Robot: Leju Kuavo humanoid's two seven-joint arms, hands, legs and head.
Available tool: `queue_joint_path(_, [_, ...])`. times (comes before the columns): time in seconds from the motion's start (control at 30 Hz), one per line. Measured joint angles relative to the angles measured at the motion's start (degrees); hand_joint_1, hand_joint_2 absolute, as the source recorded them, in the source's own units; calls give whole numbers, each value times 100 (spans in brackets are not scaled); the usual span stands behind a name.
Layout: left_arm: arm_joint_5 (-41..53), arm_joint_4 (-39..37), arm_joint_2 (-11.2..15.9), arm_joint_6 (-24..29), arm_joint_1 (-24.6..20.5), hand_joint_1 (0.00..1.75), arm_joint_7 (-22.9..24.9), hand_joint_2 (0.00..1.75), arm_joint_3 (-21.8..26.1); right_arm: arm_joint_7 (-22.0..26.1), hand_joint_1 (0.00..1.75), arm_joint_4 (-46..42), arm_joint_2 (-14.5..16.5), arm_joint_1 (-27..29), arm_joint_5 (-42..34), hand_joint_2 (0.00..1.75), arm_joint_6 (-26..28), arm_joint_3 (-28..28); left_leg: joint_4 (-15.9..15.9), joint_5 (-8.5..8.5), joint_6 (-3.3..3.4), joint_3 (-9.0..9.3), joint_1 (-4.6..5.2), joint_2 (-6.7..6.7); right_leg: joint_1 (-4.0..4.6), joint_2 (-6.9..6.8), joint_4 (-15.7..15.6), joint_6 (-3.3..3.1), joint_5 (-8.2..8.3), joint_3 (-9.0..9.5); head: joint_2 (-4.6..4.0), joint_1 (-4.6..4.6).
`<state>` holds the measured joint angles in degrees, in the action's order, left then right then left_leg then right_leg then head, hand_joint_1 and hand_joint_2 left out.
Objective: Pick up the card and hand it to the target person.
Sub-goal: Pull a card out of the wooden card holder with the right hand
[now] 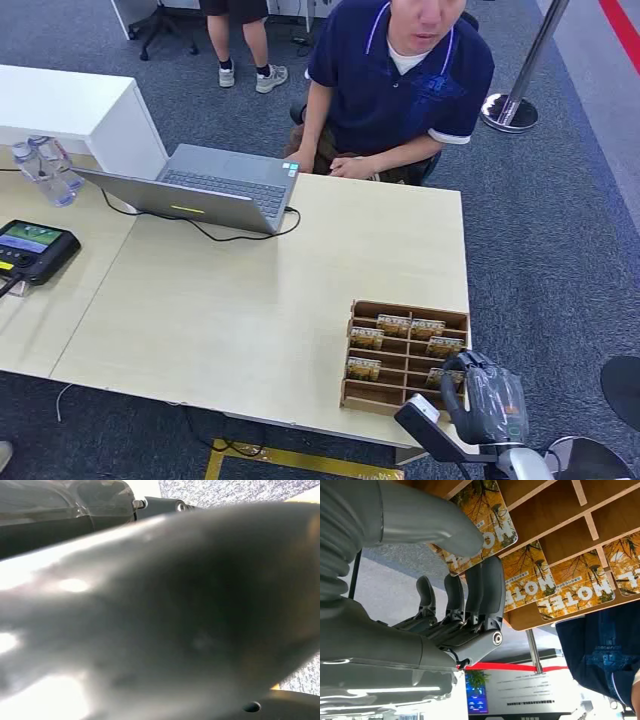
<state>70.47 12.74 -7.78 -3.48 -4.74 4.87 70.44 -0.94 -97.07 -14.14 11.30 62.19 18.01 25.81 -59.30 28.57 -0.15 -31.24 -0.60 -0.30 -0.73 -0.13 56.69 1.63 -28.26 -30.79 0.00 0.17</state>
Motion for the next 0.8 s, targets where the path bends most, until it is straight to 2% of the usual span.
queue_joint_path(0.13, [0,0,0,0,0,0,-3,0,0,0,96,30,0,2,-24,175,-3,2,0,0,0,0,0,0,0,0,0,0,0,0,0,-1])
queue_joint_path(0.33, [0,0,0,-2,0,0,-7,0,0,0,100,60,0,0,-54,175,-4,2,0,0,0,0,0,0,0,0,0,0,0,0,0,0])
queue_joint_path(0.63, [8,0,0,-2,0,0,-5,0,0,0,127,74,0,-1,-72,175,-16,4,0,0,0,0,0,0,0,0,0,0,1,0,0,0])
queue_joint_path(0.8, [16,0,0,-2,0,0,-3,0,0,0,124,75,0,-2,-73,175,-42,4,0,0,0,0,0,0,0,0,0,0,1,0,0,0])
